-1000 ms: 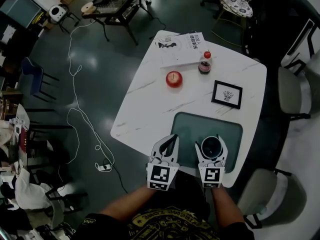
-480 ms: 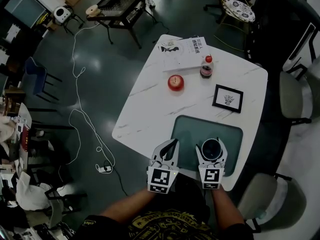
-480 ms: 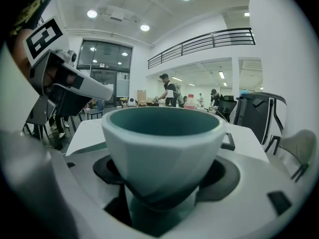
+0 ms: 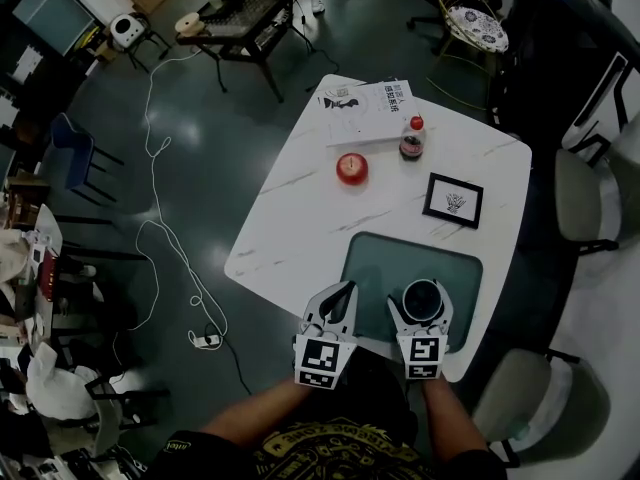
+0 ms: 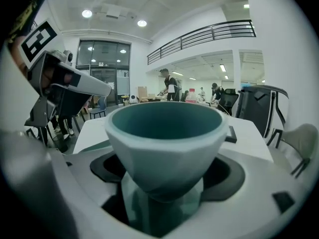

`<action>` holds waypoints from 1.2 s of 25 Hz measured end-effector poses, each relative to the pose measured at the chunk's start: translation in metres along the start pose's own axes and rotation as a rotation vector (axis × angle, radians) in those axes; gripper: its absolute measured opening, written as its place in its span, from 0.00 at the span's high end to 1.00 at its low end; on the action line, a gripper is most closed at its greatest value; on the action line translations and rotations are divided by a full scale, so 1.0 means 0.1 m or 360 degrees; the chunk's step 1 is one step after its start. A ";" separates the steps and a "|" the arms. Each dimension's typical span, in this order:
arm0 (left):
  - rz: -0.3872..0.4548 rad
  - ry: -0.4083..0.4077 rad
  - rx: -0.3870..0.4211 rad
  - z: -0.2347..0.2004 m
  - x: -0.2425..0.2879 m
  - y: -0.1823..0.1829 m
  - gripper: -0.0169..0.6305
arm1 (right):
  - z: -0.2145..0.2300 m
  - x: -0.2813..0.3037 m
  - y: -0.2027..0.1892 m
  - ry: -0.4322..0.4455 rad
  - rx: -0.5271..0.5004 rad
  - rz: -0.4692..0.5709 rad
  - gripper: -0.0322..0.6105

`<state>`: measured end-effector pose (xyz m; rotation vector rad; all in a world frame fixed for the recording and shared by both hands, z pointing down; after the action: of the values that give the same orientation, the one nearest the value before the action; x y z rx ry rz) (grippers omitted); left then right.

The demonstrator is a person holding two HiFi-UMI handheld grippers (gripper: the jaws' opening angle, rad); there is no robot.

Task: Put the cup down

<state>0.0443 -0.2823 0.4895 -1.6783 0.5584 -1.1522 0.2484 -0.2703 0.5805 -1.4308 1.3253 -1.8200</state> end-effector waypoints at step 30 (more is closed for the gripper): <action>0.0255 -0.0070 0.0006 0.00 -1.54 -0.17 0.96 | -0.97 -1.52 0.41 -0.0328 0.0086 0.0274 0.46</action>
<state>-0.0263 -0.1545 0.4391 -1.6208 0.6504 -0.9979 0.2038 -0.1253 0.4750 -1.3886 1.2446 -1.5423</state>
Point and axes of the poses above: the fingertips, and each gripper's own axes: x forward along the fingers, z to its right, y out of its top, the point moved 10 cm from there along -x, backward along the fingers, and after that the axes turned 1 degree about -x, right-handed, at the moved point
